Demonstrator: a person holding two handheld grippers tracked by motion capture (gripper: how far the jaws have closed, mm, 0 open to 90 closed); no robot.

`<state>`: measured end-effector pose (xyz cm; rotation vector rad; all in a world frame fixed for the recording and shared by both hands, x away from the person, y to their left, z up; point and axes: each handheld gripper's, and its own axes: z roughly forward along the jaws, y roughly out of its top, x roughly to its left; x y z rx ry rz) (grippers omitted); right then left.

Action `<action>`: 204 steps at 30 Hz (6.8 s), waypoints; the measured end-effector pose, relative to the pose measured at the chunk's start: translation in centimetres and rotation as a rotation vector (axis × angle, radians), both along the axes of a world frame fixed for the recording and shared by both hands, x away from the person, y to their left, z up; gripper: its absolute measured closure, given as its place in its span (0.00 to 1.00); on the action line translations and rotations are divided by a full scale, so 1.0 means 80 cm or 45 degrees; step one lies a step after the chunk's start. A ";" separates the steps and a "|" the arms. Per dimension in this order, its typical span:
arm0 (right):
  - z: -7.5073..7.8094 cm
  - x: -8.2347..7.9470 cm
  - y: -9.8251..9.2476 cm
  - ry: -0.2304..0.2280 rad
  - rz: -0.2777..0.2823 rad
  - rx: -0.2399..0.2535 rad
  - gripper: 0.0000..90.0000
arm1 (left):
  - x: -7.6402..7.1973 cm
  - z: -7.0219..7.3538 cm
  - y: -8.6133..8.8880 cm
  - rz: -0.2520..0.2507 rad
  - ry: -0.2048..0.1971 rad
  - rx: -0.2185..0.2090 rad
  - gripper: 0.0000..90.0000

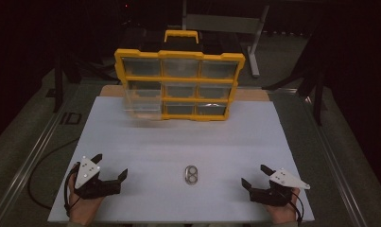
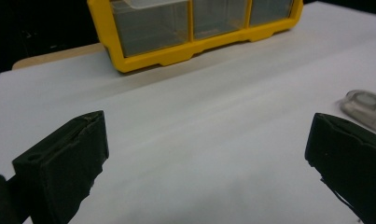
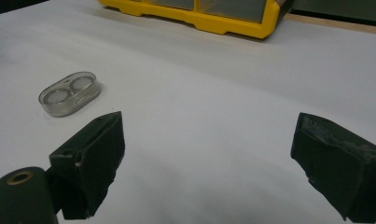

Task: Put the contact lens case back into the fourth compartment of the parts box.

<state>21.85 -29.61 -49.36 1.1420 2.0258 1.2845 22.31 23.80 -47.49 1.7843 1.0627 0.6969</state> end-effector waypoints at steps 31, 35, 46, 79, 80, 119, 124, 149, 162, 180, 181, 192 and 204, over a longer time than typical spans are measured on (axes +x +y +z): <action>0.006 0.009 0.007 0.120 -0.012 -0.076 0.10 | 0.001 -0.005 0.000 0.010 -0.009 0.006 0.00; 0.010 0.010 0.010 0.133 0.006 -0.083 0.10 | 0.002 -0.006 -0.002 -0.005 -0.003 0.012 0.00; 0.019 0.013 0.018 0.183 0.049 -0.125 0.10 | 0.002 -0.008 -0.006 -0.028 -0.002 0.015 0.00; 0.046 0.029 0.053 0.242 0.131 -0.241 0.10 | 0.005 -0.009 -0.011 -0.060 0.000 0.030 0.00; 0.046 0.030 0.054 0.246 0.136 -0.245 0.10 | 0.005 -0.009 -0.011 -0.061 0.001 0.030 0.00; 0.070 0.074 0.129 0.403 0.297 -0.383 0.10 | 0.007 -0.011 -0.014 -0.074 0.004 0.038 0.00; 0.073 0.078 0.140 0.413 0.316 -0.400 0.10 | 0.007 -0.011 -0.015 -0.075 0.005 0.042 0.00; 0.073 0.103 0.193 0.489 0.361 -0.460 0.10 | 0.007 -0.012 -0.014 -0.074 0.004 0.046 0.00; 0.062 0.111 0.227 0.540 0.373 -0.509 0.10 | 0.007 -0.012 -0.015 -0.075 0.003 0.047 0.00; 0.013 0.120 0.269 0.663 0.329 -0.624 0.10 | 0.006 -0.012 -0.016 -0.079 0.004 0.059 0.00; 0.011 0.121 0.271 0.668 0.326 -0.636 0.11 | 0.006 -0.012 -0.016 -0.079 0.004 0.059 0.00; 0.002 0.115 0.265 0.782 0.361 -0.668 0.38 | 0.005 -0.012 -0.016 -0.081 0.004 0.061 0.00; 0.002 0.125 0.254 0.822 0.364 -0.641 0.54 | 0.005 -0.013 -0.017 -0.083 0.005 0.062 0.00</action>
